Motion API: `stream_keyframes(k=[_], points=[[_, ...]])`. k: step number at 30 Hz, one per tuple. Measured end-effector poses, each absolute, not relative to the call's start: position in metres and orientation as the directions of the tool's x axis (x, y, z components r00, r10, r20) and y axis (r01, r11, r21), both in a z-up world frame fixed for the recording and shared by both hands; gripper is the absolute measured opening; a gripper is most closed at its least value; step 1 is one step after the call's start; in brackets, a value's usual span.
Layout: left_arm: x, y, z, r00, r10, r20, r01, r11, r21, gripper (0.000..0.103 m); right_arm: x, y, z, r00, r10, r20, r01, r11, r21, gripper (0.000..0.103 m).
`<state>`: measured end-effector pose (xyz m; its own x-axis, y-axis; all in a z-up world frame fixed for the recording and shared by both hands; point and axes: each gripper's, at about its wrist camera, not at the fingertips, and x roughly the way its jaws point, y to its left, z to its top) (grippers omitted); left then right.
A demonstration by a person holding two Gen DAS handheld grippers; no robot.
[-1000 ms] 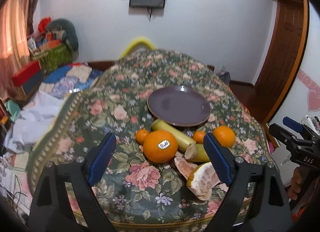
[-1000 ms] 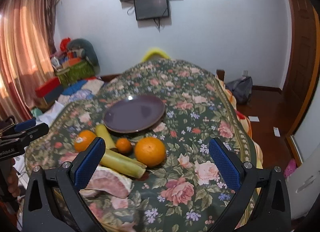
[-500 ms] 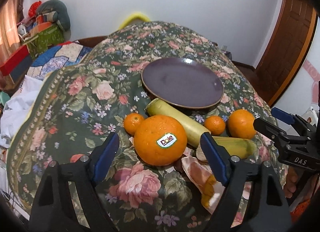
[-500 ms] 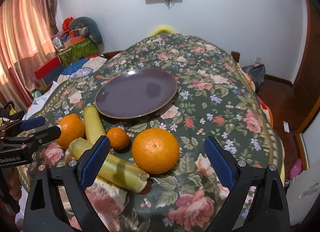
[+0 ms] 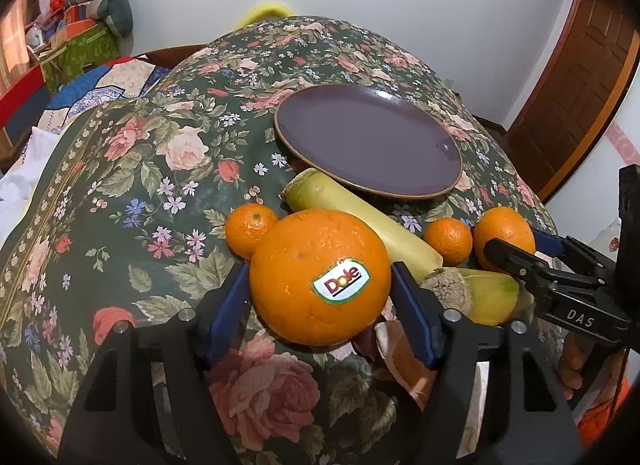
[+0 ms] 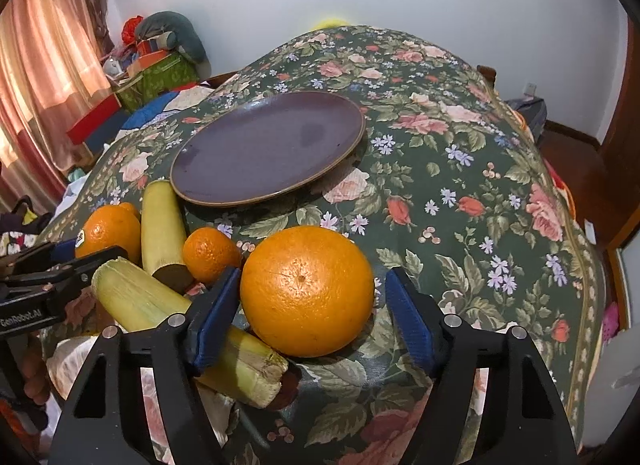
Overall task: Organize fruits
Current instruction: 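Reach the left tool to the Dole orange while the right tool reaches the other orange, then lift both oranges and set them on the purple plate with both tools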
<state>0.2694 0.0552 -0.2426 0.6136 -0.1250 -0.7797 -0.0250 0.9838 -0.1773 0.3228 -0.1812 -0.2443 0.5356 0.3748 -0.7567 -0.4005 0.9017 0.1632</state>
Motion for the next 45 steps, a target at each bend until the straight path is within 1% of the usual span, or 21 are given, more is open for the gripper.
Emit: stream_keyframes(k=[1, 3, 11, 15, 25, 35, 40, 45], points=[[0.270, 0.055, -0.243, 0.615, -0.122, -0.779, -0.026, 0.984, -0.175, 0.070, 0.323, -0.181, -0.245, 0.531, 0.381, -0.757, -0.404, 0.899, 0.169, 0.068], [0.270, 0.055, -0.244, 0.618, -0.116, -0.778, -0.026, 0.985, -0.168, 0.070, 0.323, -0.180, -0.245, 0.519, 0.398, -0.756, -0.415, 0.891, 0.184, 0.062], [0.270, 0.053, -0.241, 0.608, -0.115, -0.786, -0.026, 0.986, -0.164, 0.069, 0.320, -0.179, -0.238, 0.533, 0.378, -0.757, -0.410, 0.898, 0.159, 0.061], [0.266, 0.054, -0.236, 0.610, -0.115, -0.784, -0.027, 0.986, -0.165, 0.068, 0.317, -0.184, -0.227, 0.553, 0.385, -0.739, -0.406, 0.899, 0.165, 0.061], [0.259, 0.057, -0.190, 0.687, -0.088, -0.721, -0.022, 0.990, -0.141, 0.068, 0.316, -0.189, -0.190, 0.616, 0.399, -0.679, -0.407, 0.899, 0.160, 0.061], [0.277, 0.062, -0.140, 0.766, -0.061, -0.639, -0.014, 0.994, -0.111, 0.068, 0.323, -0.189, -0.148, 0.693, 0.418, -0.587, -0.409, 0.899, 0.157, 0.061], [0.291, 0.061, -0.132, 0.780, -0.053, -0.623, -0.011, 0.995, -0.097, 0.068, 0.334, -0.187, -0.140, 0.714, 0.418, -0.562, -0.410, 0.900, 0.148, 0.061], [0.312, 0.059, -0.135, 0.776, -0.041, -0.630, -0.003, 0.998, -0.068, 0.068, 0.354, -0.179, -0.142, 0.718, 0.417, -0.558, -0.413, 0.900, 0.141, 0.061]])
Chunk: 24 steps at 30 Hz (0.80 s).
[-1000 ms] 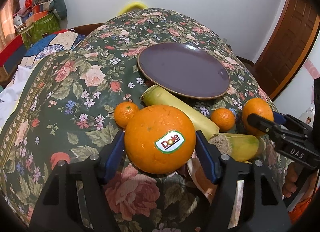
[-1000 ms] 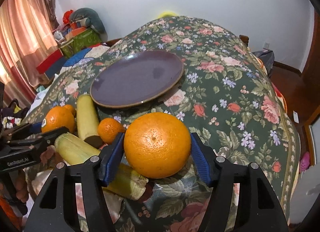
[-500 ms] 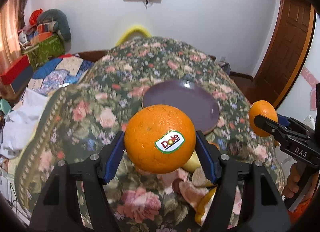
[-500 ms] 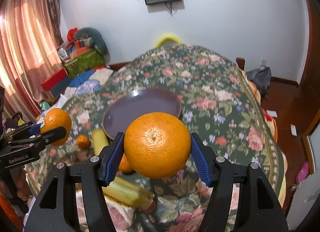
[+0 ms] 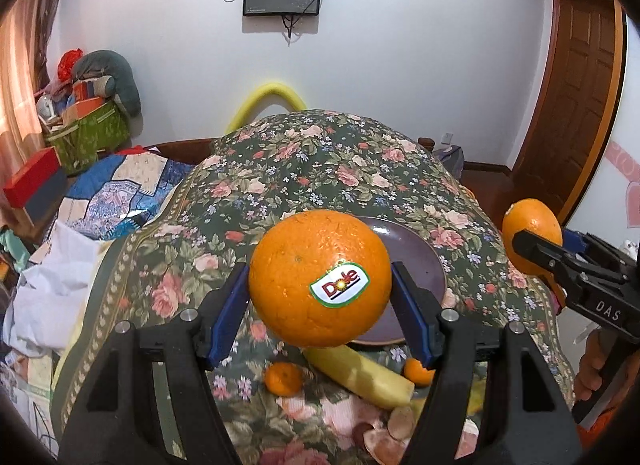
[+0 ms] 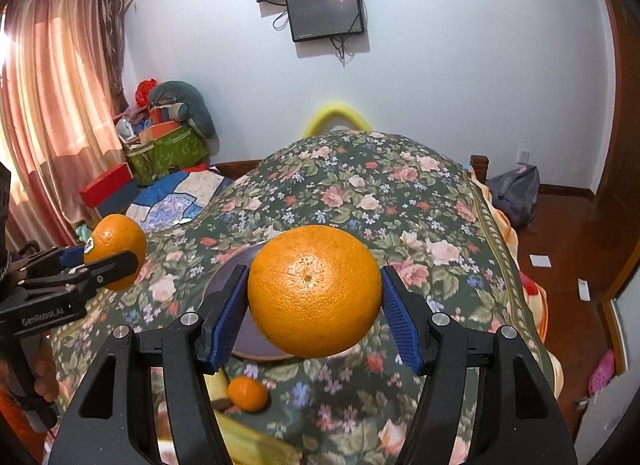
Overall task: Organize fruits
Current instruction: 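Lift both oranges and set them on the purple plate with both tools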
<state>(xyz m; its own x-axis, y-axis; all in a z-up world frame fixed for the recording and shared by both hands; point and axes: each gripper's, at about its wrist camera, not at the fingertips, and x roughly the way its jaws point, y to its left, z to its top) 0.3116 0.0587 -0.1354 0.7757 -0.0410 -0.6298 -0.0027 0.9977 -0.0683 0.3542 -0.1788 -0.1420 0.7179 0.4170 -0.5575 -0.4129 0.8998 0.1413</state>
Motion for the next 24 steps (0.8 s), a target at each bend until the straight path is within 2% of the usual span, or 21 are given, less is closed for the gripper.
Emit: stream_keyframes(k=[7, 24], points=[[0.339, 0.056, -0.155, 0.746, -0.042, -0.665, 0.008, 0.999, -0.054, 0.068, 0.384, -0.171, -0.152, 0.711, 0.405, -0.574, -0.401, 0.905, 0.142, 0.061], [0.412, 0.061, -0.213, 0.637, -0.074, -0.767, 0.019, 0.997, -0.080, 0.068, 0.452, -0.136, -0.201, 0.606, 0.389, -0.694, -0.436, 0.892, 0.119, 0.061]])
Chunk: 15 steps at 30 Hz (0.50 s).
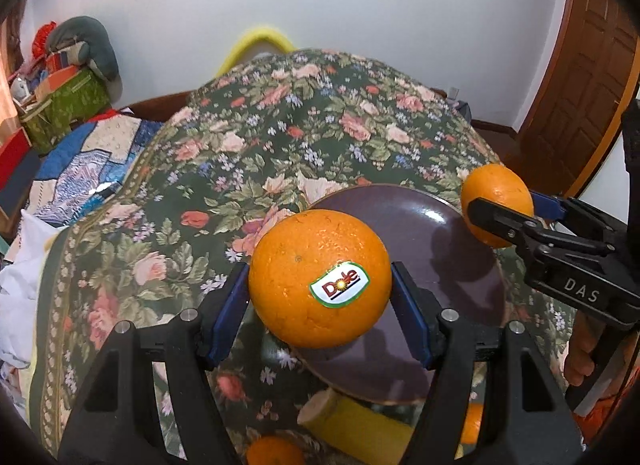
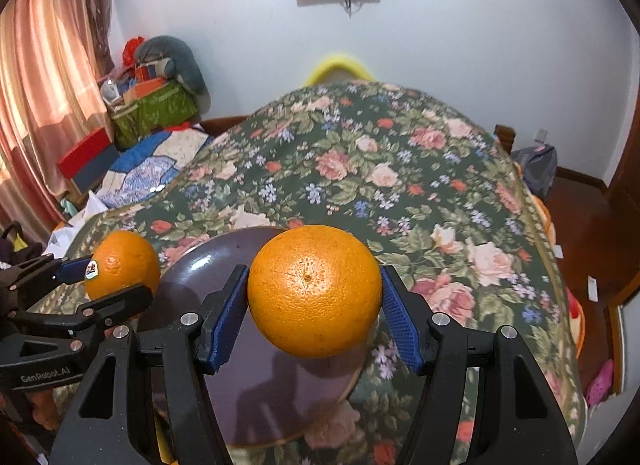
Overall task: Organize fruits
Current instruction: 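Lift both oranges and set them on the purple plate with both tools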
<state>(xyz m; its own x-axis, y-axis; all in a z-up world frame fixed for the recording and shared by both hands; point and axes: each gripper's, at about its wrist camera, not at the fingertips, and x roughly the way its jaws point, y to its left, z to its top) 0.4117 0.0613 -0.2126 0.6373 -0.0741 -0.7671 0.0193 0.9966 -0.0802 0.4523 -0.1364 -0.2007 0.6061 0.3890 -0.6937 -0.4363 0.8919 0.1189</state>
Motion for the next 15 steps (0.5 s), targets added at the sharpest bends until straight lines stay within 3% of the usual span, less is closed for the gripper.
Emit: stream_keyframes(k=[15], points=[[0.440, 0.063, -0.237, 0.563, -0.105, -0.819, 0.029, 0.994, -0.107, 0.068, 0.475, -0.119, -0.230, 0.535, 0.354, -0.767, -0.464, 0.882, 0.084, 0.062]])
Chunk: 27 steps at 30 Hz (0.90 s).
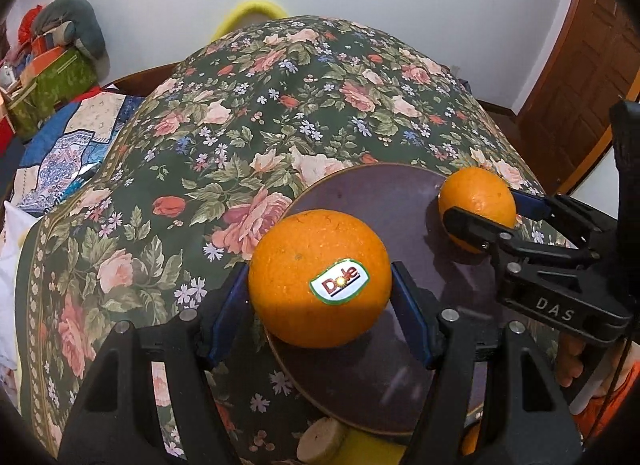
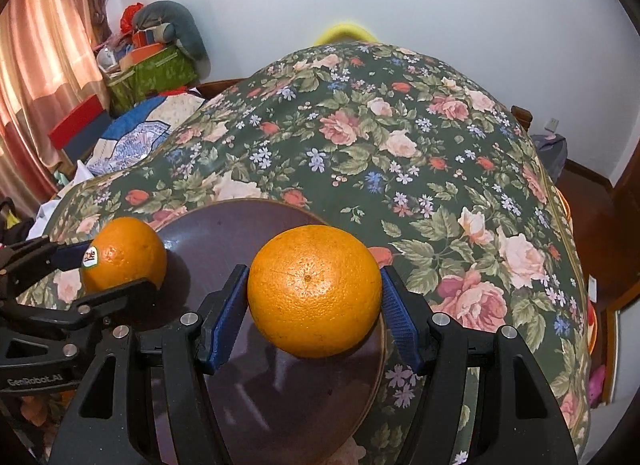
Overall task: Organize fruits
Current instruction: 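Lift both oranges and set them on the purple plate with both tools, then withdraw both tools and reach the right tool to a pomelo segment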
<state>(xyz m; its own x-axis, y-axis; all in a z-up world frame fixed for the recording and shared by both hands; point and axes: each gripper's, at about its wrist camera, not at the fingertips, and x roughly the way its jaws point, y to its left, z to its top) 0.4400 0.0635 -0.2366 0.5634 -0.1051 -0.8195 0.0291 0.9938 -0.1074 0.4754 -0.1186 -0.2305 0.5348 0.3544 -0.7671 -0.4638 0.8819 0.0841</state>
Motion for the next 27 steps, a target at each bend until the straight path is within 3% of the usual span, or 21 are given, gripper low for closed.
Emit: stream_keyframes(k=[4, 8, 13, 27], points=[[0.441, 0.062, -0.238, 0.561, -0.105, -0.821, 0.034, 0.994, -0.104, 0.069, 0.475, -0.117, -0.231, 0.531, 0.352, -0.771, -0.472, 0.878, 0.076, 0.063], [0.439, 0.061, -0.240, 0.545, -0.120, -0.830, 0.043, 0.992, -0.116, 0.081, 0.472, -0.117, -0.231, 0.523, 0.353, -0.776, -0.479, 0.875, 0.075, 0.063], [0.428, 0.062, -0.232, 0.567, -0.097, -0.818, 0.025, 0.995, -0.101, 0.081, 0.461, -0.127, -0.217, 0.531, 0.391, -0.751, -0.465, 0.876, 0.127, 0.066], [0.331, 0.071, -0.136, 0.718, -0.043, -0.694, 0.011, 0.999, -0.050, 0.081, 0.383, -0.145, -0.144, 0.644, 0.402, -0.652, -0.487, 0.872, 0.056, 0.067]])
